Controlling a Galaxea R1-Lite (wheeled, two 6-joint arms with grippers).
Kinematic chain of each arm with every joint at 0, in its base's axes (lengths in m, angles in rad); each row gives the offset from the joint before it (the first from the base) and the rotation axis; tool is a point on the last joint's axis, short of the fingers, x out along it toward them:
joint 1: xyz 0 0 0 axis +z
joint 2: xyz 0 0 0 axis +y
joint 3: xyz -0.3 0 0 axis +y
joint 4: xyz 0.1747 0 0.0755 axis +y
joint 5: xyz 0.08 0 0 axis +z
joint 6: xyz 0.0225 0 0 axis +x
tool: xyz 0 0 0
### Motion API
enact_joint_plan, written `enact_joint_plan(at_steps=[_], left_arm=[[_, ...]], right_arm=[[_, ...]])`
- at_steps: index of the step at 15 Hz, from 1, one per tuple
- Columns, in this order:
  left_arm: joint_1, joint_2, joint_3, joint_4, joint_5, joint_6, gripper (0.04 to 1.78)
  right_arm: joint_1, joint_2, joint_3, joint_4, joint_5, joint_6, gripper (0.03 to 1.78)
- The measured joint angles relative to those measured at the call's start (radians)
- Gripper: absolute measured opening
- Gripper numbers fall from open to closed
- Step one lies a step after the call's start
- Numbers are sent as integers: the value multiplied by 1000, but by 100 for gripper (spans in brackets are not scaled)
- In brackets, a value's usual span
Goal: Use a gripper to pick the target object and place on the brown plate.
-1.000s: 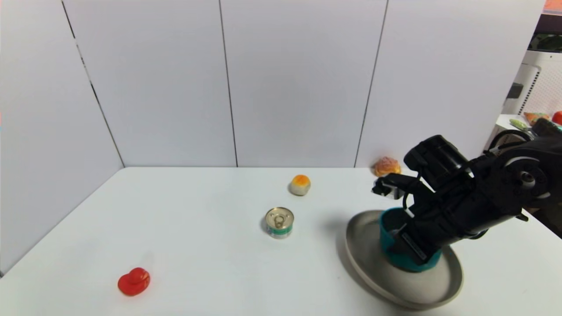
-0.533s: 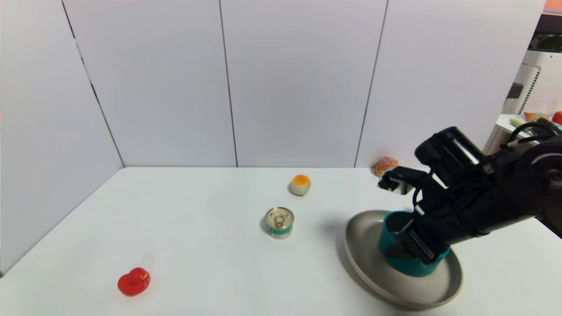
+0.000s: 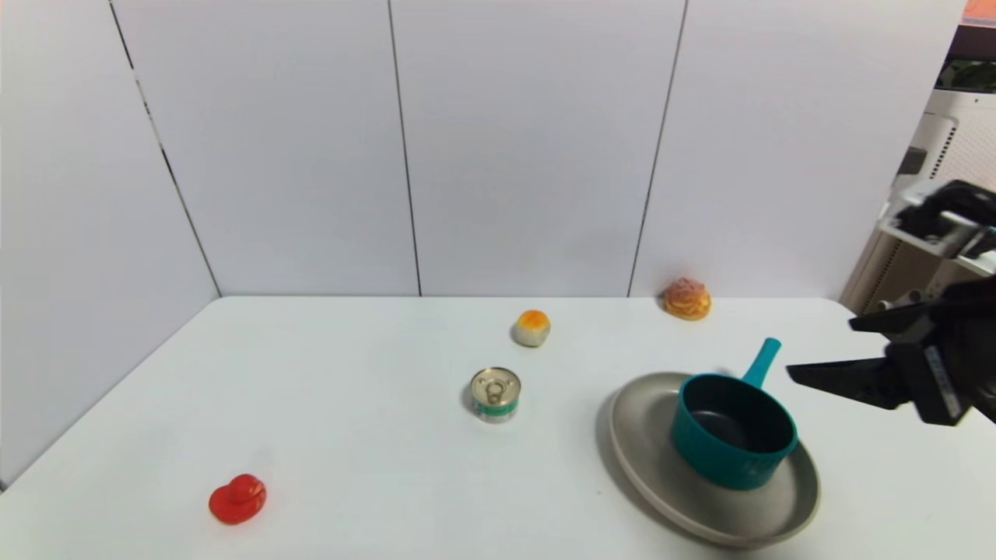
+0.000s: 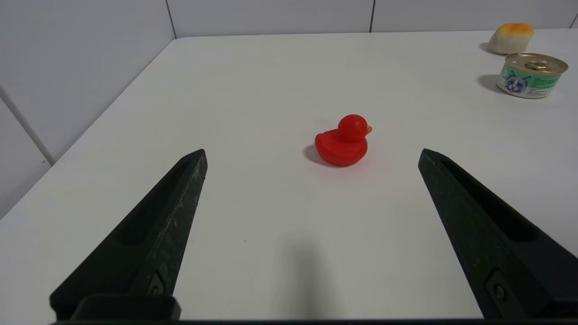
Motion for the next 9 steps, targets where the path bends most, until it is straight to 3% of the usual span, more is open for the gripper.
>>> enact_joint_plan(at_steps=[3,7,9], left_arm=[[0,0,0,0,0,0,169],[0,0,0,0,0,0,169],[0,0,0,0,0,0,169]], right_arm=[[-90,-252,247,-129,-14,25,160],[-178,-571,663,-417,-62,53,165],[-206,-716,810,-506,-71,58,166]])
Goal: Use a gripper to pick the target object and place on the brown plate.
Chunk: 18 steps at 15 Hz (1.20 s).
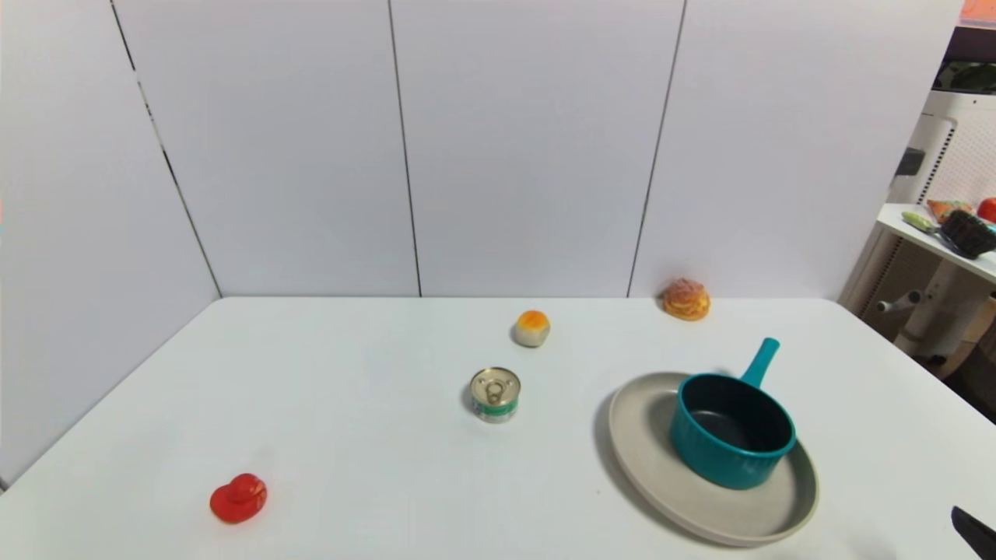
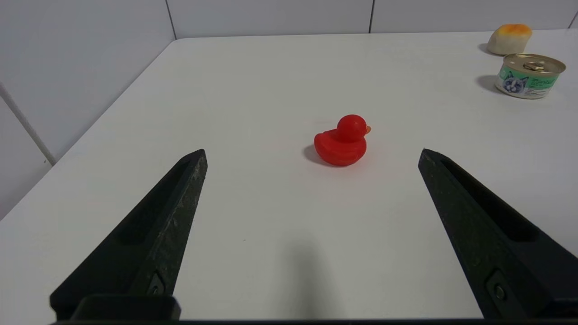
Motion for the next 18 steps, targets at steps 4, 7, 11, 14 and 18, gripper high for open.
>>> enact_joint_plan(at_steps=[4,7,11,14,18], left_arm=[[0,0,0,0,0,0,169],[0,0,0,0,0,0,169],[0,0,0,0,0,0,169],[0,0,0,0,0,0,169],[0,0,0,0,0,0,169]], right_arm=[[-26,-278,180,-7,21,4,168],[-35,-429,210,53,70,41,169],[-38,-492,218,57,61,110,169],[-37,-504,219,57,45,142,169],[-38,-504,219,56,49,120,169]])
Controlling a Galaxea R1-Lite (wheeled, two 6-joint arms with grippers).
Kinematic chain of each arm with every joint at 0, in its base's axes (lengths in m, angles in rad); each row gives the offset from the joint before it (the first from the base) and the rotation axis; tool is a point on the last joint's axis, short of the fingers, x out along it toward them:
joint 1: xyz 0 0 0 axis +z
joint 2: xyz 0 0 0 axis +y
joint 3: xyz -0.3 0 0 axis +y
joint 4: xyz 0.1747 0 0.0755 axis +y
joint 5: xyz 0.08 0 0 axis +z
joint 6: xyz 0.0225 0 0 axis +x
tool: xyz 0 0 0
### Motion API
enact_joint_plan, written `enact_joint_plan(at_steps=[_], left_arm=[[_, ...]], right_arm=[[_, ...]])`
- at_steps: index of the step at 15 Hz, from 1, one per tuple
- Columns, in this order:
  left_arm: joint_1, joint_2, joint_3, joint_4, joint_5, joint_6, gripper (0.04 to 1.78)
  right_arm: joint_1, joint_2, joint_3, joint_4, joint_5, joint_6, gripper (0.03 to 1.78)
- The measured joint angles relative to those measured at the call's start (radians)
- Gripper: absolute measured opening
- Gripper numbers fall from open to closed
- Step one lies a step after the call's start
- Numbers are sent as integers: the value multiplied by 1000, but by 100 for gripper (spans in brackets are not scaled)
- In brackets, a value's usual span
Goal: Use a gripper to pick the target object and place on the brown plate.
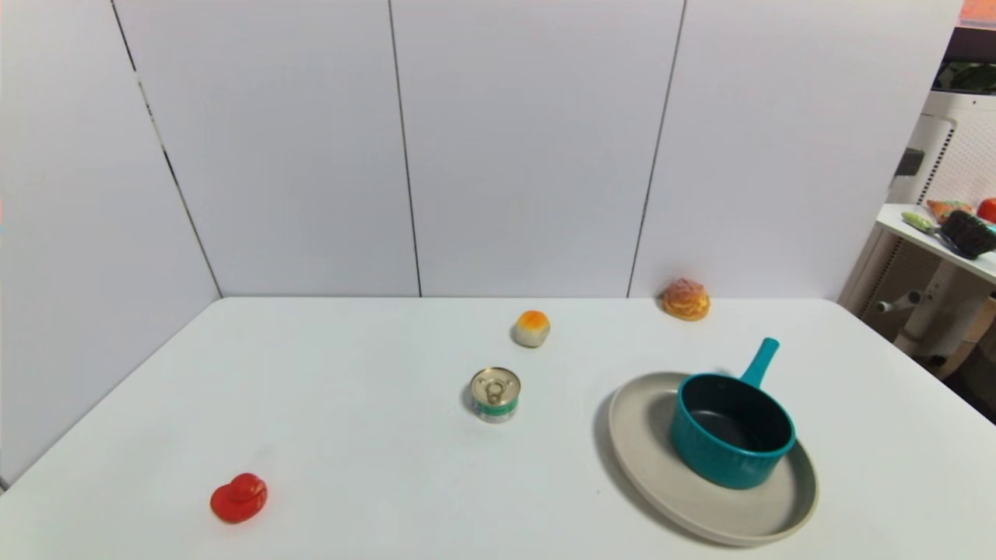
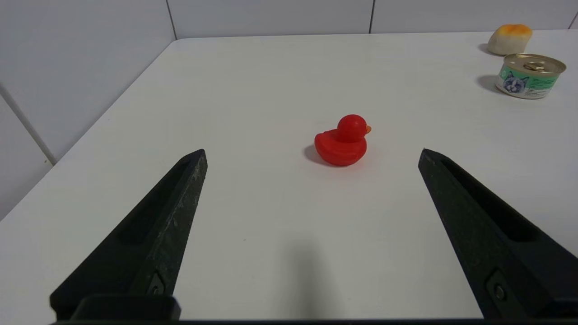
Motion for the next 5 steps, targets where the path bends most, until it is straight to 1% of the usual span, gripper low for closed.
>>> enact_joint_plan(at_steps=[1,2,5], left_arm=[[0,0,0,0,0,0,169],[0,0,0,0,0,0,169],[0,0,0,0,0,0,169]], right_arm=[[0,0,0,0,4,-27,169],[0,0,0,2,5,-37,169],[0,0,0,2,-3,-27,169]])
